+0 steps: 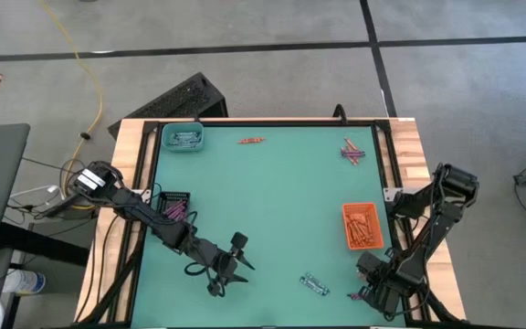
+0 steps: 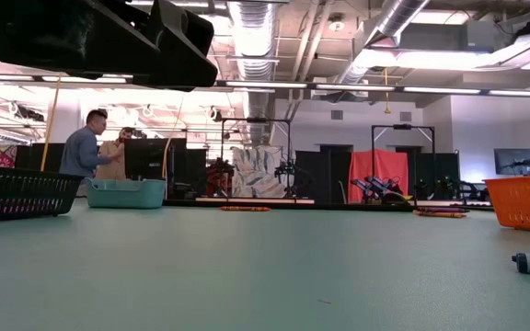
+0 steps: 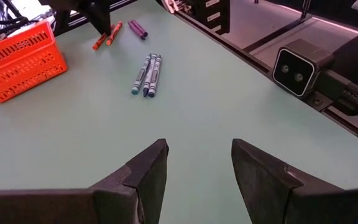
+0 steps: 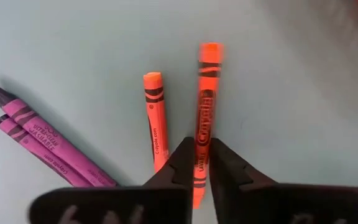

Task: Sort crayons
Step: Put the orange crayon into the orange bin

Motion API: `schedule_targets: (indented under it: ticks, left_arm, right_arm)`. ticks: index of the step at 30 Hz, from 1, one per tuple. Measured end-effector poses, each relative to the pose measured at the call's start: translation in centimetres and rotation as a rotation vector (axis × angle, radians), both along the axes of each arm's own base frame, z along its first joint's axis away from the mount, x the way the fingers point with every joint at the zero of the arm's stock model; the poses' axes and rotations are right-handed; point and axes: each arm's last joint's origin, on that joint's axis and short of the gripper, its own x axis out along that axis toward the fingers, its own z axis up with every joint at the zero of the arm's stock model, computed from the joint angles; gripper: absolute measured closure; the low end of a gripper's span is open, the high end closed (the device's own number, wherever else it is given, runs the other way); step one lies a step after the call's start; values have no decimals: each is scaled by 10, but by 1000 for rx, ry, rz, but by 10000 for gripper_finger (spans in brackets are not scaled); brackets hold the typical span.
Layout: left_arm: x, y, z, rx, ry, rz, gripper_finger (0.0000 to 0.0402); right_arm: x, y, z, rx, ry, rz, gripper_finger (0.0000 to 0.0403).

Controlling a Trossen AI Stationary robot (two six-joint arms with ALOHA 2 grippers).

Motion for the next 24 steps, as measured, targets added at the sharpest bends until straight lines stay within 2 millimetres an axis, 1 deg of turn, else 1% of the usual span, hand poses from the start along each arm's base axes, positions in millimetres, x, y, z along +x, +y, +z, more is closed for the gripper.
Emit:
schedule_targets:
  ticks: [3, 9, 15, 20, 24]
  left_arm:
    - [0, 0, 0, 1, 2, 0, 233]
    - [0, 0, -1, 4, 8, 0, 233]
    - [-1, 0, -2, 12, 23, 0, 233]
    - [-2, 0, -3, 15, 30, -3, 233]
    - [-2, 0, -3, 18, 33, -4, 233]
  right_arm:
    - [0, 0, 0, 0, 2, 1, 394]
    - [2, 1, 4, -7, 30, -11, 399]
    - [9, -1, 16, -68, 79, -5, 401]
    - [19, -1, 29, -72, 84, 21, 402]
    - [26, -5, 41, -91, 100, 37, 402]
